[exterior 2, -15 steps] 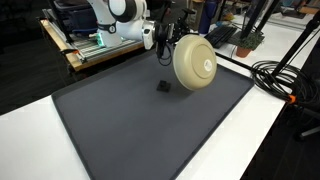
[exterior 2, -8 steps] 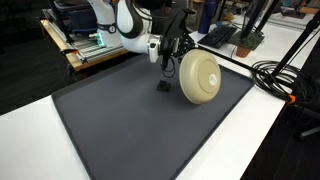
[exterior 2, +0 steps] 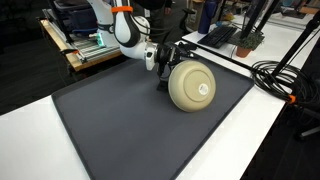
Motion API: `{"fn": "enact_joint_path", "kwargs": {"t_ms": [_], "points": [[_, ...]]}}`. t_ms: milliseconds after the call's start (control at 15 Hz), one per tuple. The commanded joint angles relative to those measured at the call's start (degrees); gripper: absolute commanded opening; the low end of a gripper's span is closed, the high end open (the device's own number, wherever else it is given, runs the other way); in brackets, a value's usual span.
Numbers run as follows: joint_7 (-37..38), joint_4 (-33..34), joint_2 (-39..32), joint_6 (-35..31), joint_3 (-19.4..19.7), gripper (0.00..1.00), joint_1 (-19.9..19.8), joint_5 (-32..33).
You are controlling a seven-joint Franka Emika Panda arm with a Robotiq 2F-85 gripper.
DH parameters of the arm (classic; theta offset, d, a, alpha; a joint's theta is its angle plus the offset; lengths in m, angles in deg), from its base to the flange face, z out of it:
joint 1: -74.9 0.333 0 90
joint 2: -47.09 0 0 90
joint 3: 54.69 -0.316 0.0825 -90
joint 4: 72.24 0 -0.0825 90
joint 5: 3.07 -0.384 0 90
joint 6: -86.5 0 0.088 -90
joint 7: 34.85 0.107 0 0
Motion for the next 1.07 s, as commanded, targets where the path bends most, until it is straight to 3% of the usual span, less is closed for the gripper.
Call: {"fn": "enact_joint_path", "kwargs": {"t_ms": [0, 267, 467, 1000], "points": [[3.1, -3.8, 2.6, -1.9, -0.2, 0.51, 2.0, -0.8], [6.1, -7.1, 5.5, -4.9, -0.3, 0.79, 3.5, -1.1], [5.8, -9.0, 8.5, -8.9, -1.3, 0.98, 1.5, -1.0], [7.2, -11.7, 14.5, -14.1, -1.3, 1.00, -4.3, -0.9]]}}
